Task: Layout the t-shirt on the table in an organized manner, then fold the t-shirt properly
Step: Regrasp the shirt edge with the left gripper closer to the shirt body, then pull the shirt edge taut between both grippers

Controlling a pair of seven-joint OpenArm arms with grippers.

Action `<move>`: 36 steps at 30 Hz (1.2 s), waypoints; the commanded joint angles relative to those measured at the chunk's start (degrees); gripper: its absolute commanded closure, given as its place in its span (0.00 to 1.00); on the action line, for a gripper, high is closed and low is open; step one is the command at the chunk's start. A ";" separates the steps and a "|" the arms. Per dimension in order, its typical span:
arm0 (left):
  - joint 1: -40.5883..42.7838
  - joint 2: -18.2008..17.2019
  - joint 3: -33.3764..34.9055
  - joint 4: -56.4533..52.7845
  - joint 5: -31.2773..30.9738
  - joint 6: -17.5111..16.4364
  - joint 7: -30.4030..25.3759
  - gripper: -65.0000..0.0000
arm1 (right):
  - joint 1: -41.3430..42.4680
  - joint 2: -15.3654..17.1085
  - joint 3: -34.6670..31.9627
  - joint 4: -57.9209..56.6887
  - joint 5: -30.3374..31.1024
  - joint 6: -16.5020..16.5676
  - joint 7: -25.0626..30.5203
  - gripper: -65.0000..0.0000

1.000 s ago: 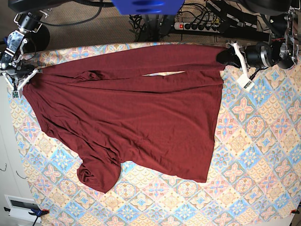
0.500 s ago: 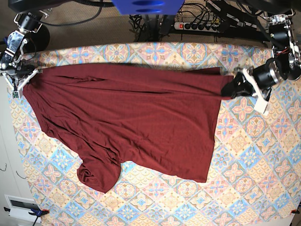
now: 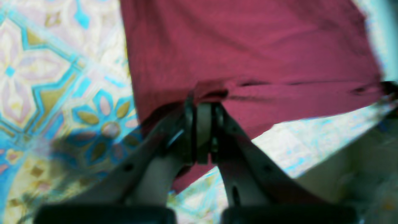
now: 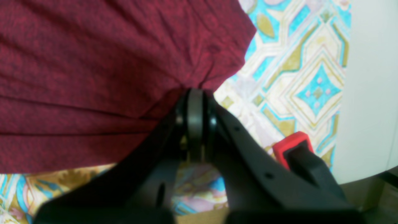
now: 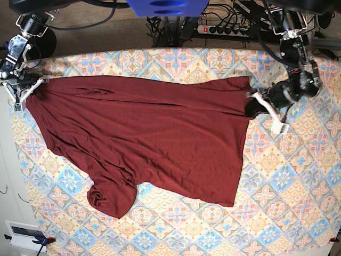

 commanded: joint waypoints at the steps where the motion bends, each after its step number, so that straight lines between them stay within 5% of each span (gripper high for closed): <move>1: -1.35 -0.31 2.15 0.56 0.99 -0.25 -0.95 1.00 | 0.21 1.20 0.41 0.66 -0.37 -0.24 -0.19 1.00; 8: -0.82 -0.48 13.14 -1.73 14.09 -0.25 -0.69 1.00 | 0.21 1.20 0.41 0.66 -0.37 -0.24 -0.27 1.00; 21: 2.43 -3.83 12.87 -4.89 14.09 -0.25 1.16 0.51 | 0.21 1.20 0.41 0.66 -0.37 -0.24 -0.27 1.00; 27: 4.80 -4.00 9.71 -4.80 13.83 -0.43 1.60 0.40 | 0.21 1.20 0.41 0.66 -0.37 -0.24 -0.36 1.00; 36: 8.06 -6.11 -4.27 -4.89 -7.27 -0.43 3.97 0.40 | 0.21 1.20 0.41 0.31 -0.37 -0.24 -0.36 1.00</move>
